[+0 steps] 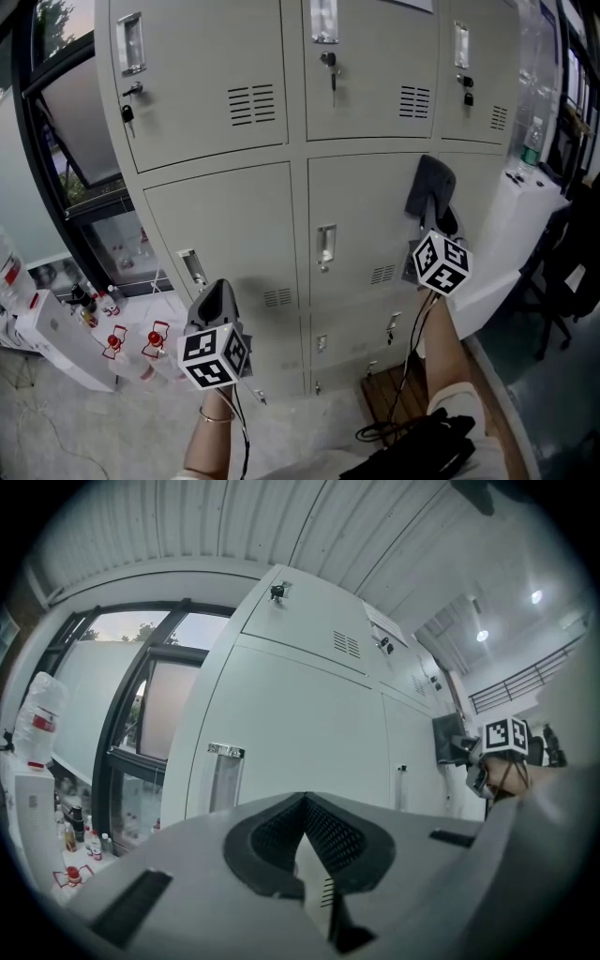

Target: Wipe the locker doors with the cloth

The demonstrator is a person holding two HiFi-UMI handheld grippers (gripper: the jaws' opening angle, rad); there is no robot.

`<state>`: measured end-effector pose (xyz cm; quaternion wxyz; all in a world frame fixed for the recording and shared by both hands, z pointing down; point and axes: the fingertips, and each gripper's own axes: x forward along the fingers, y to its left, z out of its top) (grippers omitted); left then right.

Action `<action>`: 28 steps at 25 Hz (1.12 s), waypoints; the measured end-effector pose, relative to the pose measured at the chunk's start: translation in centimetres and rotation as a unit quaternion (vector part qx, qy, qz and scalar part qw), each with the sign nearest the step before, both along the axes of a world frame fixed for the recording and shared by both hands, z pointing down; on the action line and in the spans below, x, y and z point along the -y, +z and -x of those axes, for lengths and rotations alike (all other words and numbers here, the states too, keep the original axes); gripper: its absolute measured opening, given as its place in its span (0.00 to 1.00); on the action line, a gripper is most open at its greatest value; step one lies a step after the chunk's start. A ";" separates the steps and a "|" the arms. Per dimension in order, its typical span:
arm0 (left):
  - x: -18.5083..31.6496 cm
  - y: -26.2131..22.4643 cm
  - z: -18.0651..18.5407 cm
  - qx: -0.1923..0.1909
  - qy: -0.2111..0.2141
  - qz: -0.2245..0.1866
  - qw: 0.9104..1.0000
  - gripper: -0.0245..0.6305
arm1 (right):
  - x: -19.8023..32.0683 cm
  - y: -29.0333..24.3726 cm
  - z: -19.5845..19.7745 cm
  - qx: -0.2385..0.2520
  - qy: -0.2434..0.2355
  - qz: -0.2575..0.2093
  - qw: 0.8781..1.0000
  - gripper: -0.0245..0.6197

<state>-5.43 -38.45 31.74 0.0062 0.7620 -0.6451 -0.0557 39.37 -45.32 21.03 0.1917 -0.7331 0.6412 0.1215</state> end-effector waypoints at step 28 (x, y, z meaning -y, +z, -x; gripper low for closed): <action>-4.5 3.6 12.9 0.014 -0.060 0.033 0.998 0.04 | -9.4 7.5 42.3 -0.071 -0.325 -0.046 0.942 0.16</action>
